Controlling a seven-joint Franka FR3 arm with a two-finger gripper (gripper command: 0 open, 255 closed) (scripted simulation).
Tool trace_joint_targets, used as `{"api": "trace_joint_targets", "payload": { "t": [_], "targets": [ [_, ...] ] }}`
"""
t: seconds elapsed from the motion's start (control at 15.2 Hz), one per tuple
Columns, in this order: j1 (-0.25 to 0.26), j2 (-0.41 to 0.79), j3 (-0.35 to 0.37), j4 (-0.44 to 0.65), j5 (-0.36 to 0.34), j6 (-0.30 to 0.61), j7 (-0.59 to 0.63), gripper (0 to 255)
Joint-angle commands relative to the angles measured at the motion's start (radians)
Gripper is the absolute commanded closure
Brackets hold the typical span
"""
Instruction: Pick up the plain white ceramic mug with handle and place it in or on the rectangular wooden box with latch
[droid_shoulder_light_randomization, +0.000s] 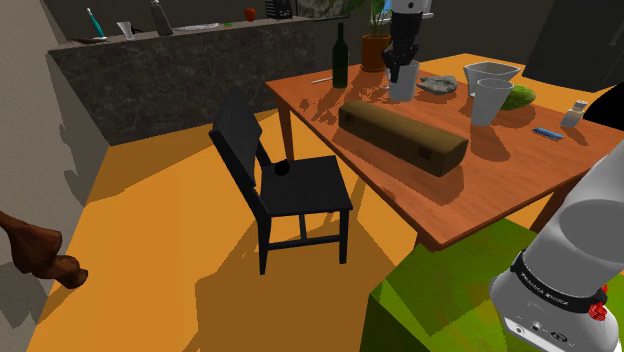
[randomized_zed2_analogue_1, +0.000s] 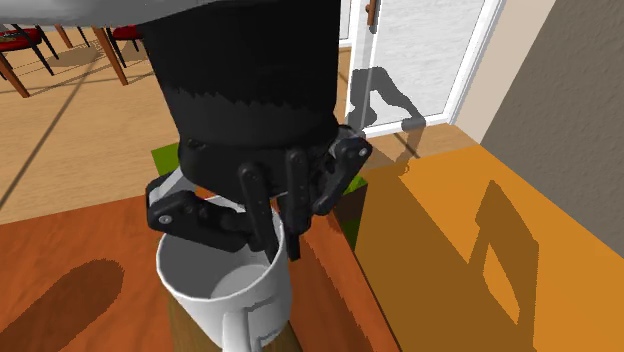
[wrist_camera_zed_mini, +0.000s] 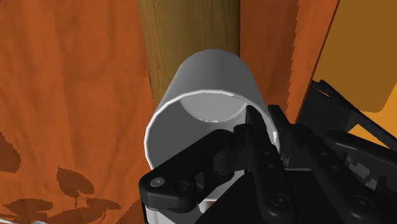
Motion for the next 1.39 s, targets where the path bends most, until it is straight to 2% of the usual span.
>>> {"api": "trace_joint_targets", "payload": {
  "t": [0.0,0.2,1.32],
  "targets": [
    [-0.009,0.073,-0.015,0.097,0.014,-0.026,-0.029,255],
    [-0.025,0.180,-0.030,0.235,0.037,-0.060,-0.064,255],
    [-0.025,0.206,-0.028,0.038,0.045,0.163,-0.071,255]
  ]
}}
